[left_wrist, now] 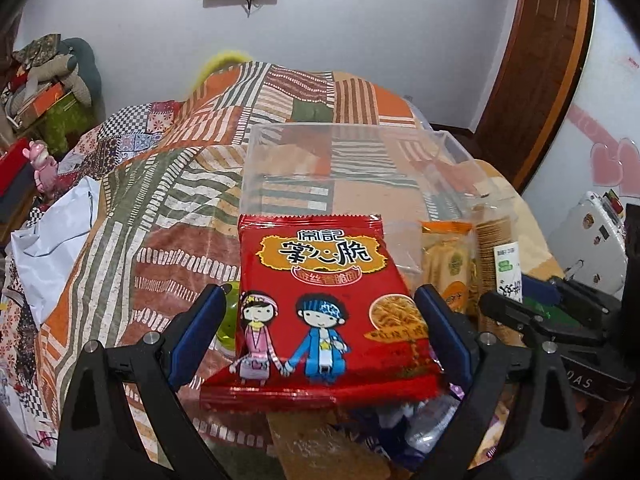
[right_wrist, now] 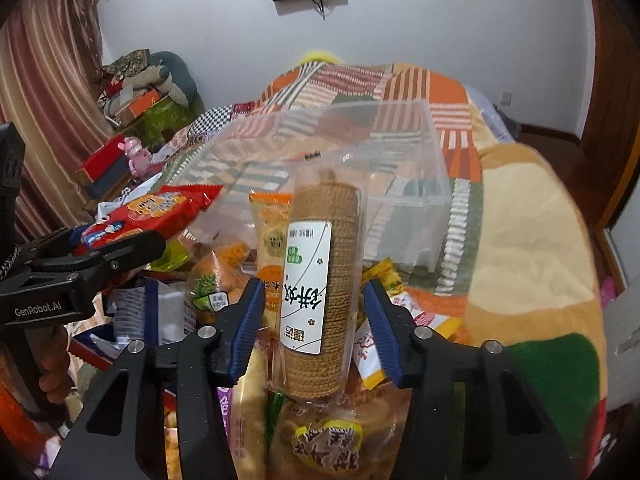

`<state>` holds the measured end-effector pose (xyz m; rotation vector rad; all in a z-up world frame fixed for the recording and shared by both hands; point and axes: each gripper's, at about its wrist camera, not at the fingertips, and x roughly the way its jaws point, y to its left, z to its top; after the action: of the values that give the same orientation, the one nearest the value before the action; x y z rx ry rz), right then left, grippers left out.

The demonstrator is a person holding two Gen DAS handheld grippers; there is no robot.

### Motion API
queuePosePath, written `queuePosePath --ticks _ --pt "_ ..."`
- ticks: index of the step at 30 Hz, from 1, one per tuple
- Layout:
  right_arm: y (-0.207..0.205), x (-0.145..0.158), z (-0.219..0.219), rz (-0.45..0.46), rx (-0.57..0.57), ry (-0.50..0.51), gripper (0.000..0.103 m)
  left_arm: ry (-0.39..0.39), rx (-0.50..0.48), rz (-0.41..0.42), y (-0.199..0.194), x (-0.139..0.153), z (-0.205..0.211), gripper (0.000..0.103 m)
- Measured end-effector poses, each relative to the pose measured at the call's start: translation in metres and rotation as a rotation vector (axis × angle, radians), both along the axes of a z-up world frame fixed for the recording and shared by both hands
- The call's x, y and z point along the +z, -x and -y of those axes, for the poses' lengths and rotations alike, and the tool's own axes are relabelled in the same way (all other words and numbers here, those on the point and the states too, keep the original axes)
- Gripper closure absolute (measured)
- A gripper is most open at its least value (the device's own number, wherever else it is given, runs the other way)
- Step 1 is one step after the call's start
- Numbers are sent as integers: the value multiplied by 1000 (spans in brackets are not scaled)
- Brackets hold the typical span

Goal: Organize snacks
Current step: 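Carry the red chip bag with the left tool while the right tool carries the cracker roll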

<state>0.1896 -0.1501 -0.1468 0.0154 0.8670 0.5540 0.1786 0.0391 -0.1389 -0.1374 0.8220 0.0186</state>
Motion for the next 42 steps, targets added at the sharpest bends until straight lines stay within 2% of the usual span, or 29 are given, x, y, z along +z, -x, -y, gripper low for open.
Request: queuePosePath --ticks 3,5,11,12,13,20,29,37,42 --pt "-2 -6 2 -39 4 -27 63 -3 1 9 -2 -3 -1 9" --pt "-2 -8 3 -51 1 -30 68 -5 -3 10 -3 -4 0 16" --pt "-1 -8 11 -53 -6 -64 71 -12 3 47 3 -2 2 21" --pt "1 -6 13 -51 -7 -69 71 -18 0 56 5 -1 3 26" --pt "1 -5 12 -49 -6 -71 71 -21 -4 62 7 1 4 37" --pt "2 9 14 -10 -3 -96 72 -19 -33 68 11 10 7 37" --pt "-2 41 15 77 6 -111 72 -6 -31 139 17 41 5 37" --pt "-19 65 14 144 -10 -130 72 -7 -10 190 1 70 -3 37" --pt "-35 74 11 163 -20 -136 72 -27 -5 199 -16 76 -4 37"
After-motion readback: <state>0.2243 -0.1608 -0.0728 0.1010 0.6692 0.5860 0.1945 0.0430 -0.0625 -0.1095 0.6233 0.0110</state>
